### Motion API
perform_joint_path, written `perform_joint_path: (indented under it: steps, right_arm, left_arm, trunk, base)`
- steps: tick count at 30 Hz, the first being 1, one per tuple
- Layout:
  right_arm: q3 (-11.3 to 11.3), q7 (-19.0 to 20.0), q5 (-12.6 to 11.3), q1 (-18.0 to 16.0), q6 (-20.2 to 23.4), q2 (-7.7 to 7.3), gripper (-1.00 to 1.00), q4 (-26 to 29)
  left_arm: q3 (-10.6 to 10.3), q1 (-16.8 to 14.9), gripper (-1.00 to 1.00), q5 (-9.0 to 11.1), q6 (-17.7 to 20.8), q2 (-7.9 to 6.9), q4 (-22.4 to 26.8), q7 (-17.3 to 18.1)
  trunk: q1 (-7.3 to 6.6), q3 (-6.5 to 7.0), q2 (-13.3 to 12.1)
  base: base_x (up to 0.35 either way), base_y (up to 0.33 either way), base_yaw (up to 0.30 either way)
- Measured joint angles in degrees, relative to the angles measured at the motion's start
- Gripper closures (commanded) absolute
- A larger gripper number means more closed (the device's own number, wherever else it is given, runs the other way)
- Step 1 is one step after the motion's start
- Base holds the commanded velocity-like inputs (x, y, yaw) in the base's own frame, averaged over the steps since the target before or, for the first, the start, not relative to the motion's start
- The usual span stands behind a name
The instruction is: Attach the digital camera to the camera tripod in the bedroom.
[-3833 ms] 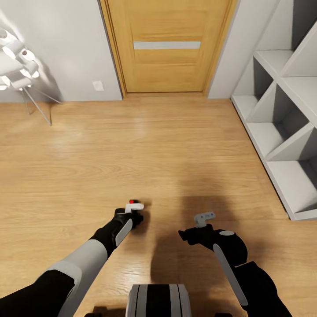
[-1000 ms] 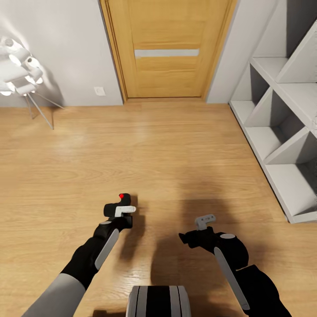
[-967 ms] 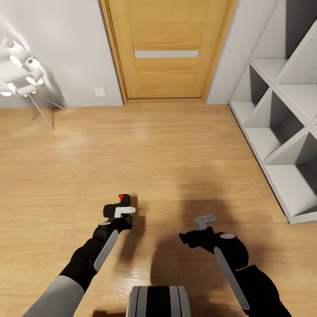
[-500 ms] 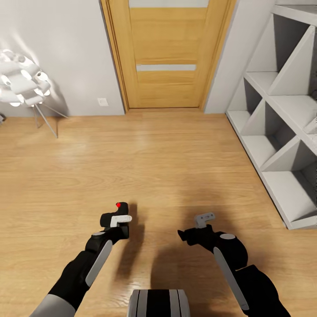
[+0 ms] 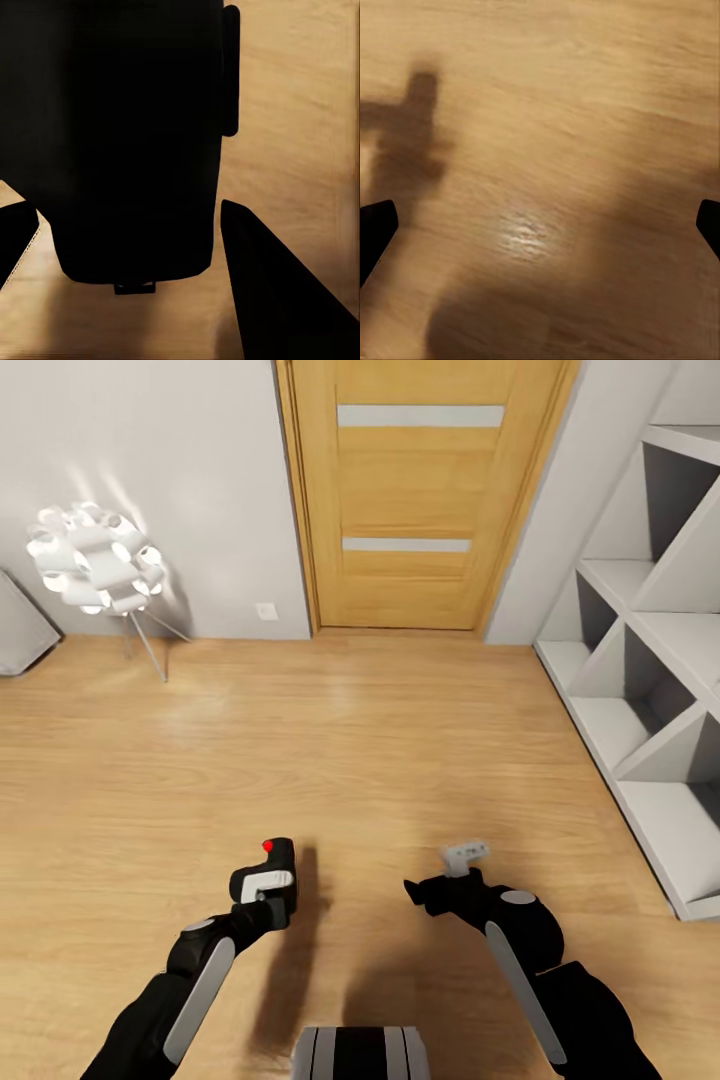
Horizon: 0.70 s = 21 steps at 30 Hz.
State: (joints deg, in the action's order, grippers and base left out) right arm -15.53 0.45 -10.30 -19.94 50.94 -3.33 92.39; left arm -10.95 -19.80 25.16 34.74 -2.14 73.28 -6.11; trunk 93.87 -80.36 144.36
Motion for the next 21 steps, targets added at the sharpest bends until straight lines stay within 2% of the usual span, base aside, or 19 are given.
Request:
perform_joint_path:
  steps: [6, 10, 12, 13, 15, 16, 19, 21]
  right_arm:
    - [0.0, 0.0, 0.0, 0.0, -0.4, -0.03, -1.00, 0.0]
    - [-0.1, 0.0, 0.0, 0.0, -1.0, -0.04, -1.00, 0.0]
    - [-0.2, 0.0, 0.0, 0.1, -1.2, -0.05, -1.00, 0.0]
    - [-0.2, 0.0, 0.0, 0.0, -1.4, -0.05, -1.00, 0.0]
    - [-0.1, 0.0, 0.0, 0.0, -1.4, -0.05, -1.00, 0.0]
    - [-0.1, 0.0, 0.0, 0.0, -1.5, -0.05, -1.00, 0.0]
    - [-0.1, 0.4, 0.0, -0.1, -1.5, -0.09, -1.00, 0.0]
    - [0.1, 2.0, 0.0, -0.1, -1.5, -0.13, -1.00, 0.0]
  left_arm:
    - [0.5, 1.8, 1.00, 0.2, 0.2, -0.13, 2.5, 0.6]
    - [0.6, 2.9, 1.00, 0.6, 0.4, -1.12, 4.1, 1.4]
    - [0.6, 3.1, 1.00, 1.6, 0.4, -1.77, 4.5, 2.5]
    - [0.6, 3.3, 1.00, 3.4, 0.5, -3.31, 4.9, 4.6]
    - [0.6, 3.4, 1.00, 5.1, 0.5, -4.76, 5.0, 6.0]
    - [0.6, 3.4, 1.00, 9.7, 0.9, -7.83, 5.3, 8.3]
    - [0.6, 3.5, 1.00, 11.7, 2.2, -9.07, 6.3, 8.9]
    - [0.6, 3.5, 1.00, 12.5, 3.6, -9.64, 7.1, 9.1]
  trunk:
    - [-0.15, 1.33, -0.1]
    - [-0.26, 2.22, -0.1]
    - [-0.31, 2.67, -0.2]
    - [-0.34, 2.89, -0.2]
    - [-0.39, 3.33, -0.2]
    - [-0.41, 3.55, -0.2]
    - [-0.49, 4.22, -0.3]
    - [-0.54, 4.66, -0.3]
  base:
    - [0.000, 0.000, 0.275]
    - [0.000, 0.000, 0.282]
    - [0.000, 0.000, 0.284]
    - [0.000, 0.000, 0.285]
    - [0.000, 0.000, 0.285]
    - [0.000, 0.000, 0.286]
    - [0.000, 0.000, 0.286]
    - [0.000, 0.000, 0.286]
